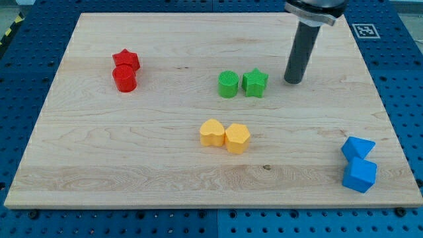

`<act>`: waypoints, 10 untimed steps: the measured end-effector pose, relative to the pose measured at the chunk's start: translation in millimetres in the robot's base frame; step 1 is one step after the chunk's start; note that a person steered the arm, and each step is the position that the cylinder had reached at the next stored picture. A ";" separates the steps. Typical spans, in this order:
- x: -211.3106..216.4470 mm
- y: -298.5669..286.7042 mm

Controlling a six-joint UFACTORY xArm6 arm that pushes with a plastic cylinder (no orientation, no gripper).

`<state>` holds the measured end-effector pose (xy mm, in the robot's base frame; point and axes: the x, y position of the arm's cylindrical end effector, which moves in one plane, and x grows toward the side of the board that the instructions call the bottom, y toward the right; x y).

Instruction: Push the yellow hexagon slightly to the top

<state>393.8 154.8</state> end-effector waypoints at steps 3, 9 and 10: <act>70.5 -12.8; 161.9 -96.8; 154.3 -104.6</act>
<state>548.2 50.2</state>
